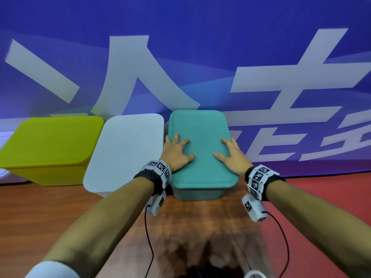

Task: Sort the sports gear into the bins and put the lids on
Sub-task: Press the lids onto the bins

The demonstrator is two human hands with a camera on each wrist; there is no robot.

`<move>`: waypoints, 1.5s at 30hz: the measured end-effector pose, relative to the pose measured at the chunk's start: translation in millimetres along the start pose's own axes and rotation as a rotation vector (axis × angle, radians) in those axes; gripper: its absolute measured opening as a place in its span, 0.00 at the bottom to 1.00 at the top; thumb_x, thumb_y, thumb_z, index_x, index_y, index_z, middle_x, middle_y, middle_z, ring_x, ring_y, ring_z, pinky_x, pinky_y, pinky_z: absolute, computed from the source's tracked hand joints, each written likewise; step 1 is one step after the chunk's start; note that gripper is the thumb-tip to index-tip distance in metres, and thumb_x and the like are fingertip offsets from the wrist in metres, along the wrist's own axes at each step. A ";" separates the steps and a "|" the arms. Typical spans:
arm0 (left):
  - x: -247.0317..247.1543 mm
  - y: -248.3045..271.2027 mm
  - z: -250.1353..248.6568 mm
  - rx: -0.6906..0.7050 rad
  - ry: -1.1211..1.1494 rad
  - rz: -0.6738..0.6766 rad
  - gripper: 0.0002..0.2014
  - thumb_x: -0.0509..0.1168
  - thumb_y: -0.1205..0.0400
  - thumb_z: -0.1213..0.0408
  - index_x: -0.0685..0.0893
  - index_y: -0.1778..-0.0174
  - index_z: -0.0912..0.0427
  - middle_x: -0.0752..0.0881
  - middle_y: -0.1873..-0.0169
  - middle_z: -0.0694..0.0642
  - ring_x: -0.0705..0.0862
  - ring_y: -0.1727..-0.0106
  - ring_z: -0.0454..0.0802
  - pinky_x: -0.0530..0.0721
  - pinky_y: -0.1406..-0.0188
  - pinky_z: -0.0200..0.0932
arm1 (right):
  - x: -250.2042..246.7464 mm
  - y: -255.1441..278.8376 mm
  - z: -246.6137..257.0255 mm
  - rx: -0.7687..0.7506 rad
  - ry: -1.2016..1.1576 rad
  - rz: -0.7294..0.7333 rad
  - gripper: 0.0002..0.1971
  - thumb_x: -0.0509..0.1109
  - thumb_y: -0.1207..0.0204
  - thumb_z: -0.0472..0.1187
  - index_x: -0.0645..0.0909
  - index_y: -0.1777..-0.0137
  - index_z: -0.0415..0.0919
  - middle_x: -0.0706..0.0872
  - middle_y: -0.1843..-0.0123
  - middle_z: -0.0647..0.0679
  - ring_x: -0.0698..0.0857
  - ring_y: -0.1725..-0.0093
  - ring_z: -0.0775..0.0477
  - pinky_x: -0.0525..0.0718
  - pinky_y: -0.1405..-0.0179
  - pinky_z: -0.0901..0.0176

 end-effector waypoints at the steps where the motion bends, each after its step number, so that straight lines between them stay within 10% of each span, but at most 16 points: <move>1: -0.2 -0.6 1.6 -0.002 0.000 0.002 0.35 0.66 0.22 0.43 0.66 0.18 0.45 0.53 0.15 0.58 0.47 0.16 0.66 0.53 0.17 0.60 | 1.0 -0.4 0.4 0.003 0.005 0.006 0.39 0.70 0.21 0.55 0.57 0.16 0.45 0.57 0.18 0.50 0.65 0.20 0.45 0.66 0.20 0.45; 16: 20.0 2.9 7.0 -0.041 -0.203 0.146 0.44 0.56 0.22 0.30 0.49 0.14 0.44 0.39 0.14 0.60 0.32 0.17 0.68 0.41 0.16 0.61 | 18.4 -0.1 -5.6 0.075 0.382 0.128 0.43 0.52 0.20 0.70 0.40 0.13 0.52 0.29 0.14 0.43 0.48 0.13 0.39 0.58 0.17 0.43; 36: 26.6 5.1 10.3 -0.065 -0.418 0.276 0.50 0.46 0.27 0.20 0.36 0.15 0.41 0.34 0.15 0.59 0.31 0.17 0.70 0.37 0.18 0.62 | 22.9 -0.2 2.9 0.011 0.631 0.164 0.41 0.44 0.17 0.68 0.38 0.13 0.45 0.32 0.13 0.43 0.31 0.15 0.46 0.48 0.17 0.38; 45: -11.5 -20.8 9.2 -0.011 -0.446 0.215 0.43 0.56 0.23 0.27 0.54 0.15 0.44 0.51 0.16 0.60 0.52 0.16 0.60 0.52 0.20 0.62 | -4.3 -20.3 19.2 -0.063 0.810 0.271 0.40 0.50 0.18 0.68 0.47 0.13 0.45 0.44 0.12 0.41 0.46 0.14 0.41 0.50 0.19 0.41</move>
Point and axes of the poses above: each hand's wrist, its own y-axis away from the middle knuckle, its own x-axis out of the palm, z = x × y, the point moved 10 cm from there along -y, towards the middle knuckle
